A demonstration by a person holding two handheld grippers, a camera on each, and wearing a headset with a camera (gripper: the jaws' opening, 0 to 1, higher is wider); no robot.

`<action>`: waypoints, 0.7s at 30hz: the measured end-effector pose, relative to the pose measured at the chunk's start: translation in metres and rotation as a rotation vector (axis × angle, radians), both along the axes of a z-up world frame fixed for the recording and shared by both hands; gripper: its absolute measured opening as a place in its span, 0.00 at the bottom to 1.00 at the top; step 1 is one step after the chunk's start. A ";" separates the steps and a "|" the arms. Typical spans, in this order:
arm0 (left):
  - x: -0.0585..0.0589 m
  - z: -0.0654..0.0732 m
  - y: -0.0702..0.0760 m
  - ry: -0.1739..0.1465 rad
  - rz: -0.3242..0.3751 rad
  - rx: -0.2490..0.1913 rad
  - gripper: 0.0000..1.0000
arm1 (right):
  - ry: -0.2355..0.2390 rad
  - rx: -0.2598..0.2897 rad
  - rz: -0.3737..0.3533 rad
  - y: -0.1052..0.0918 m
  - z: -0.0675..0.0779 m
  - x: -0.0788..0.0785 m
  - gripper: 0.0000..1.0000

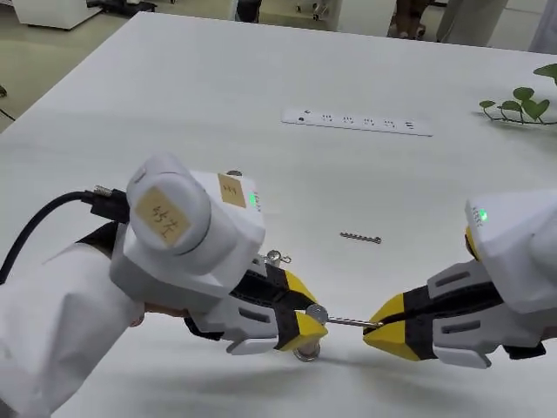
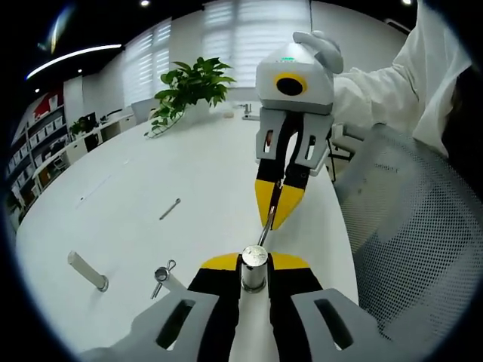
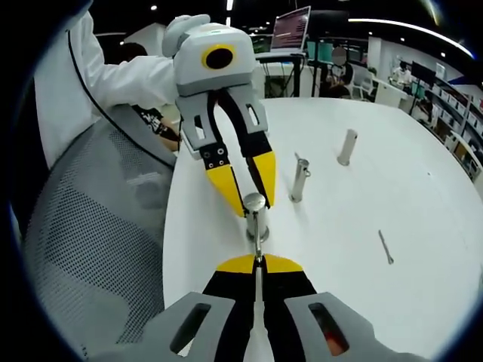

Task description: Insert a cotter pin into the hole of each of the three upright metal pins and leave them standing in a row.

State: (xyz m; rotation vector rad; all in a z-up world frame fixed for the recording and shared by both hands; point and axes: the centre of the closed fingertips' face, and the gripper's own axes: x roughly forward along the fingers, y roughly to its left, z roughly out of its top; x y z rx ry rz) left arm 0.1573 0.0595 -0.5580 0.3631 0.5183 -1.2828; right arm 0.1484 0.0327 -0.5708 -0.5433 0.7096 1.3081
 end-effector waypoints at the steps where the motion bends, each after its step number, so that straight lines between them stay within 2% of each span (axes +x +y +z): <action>1: 0.000 0.000 0.000 0.001 0.000 0.001 0.10 | -0.003 0.000 0.000 0.002 0.000 0.001 0.00; 4: 0.000 0.000 0.000 0.008 0.004 -0.002 0.10 | -0.006 -0.013 0.006 0.002 -0.003 0.001 0.00; 9: -0.001 0.000 0.000 0.011 0.000 0.003 0.10 | -0.001 -0.003 0.003 0.005 -0.005 0.001 0.00; 13: -0.001 0.000 -0.001 0.014 -0.007 0.007 0.10 | 0.005 0.015 0.008 0.014 -0.003 0.001 0.00; 21: -0.001 0.000 -0.001 0.017 -0.016 0.014 0.10 | -0.015 0.008 0.055 0.028 -0.001 0.001 0.00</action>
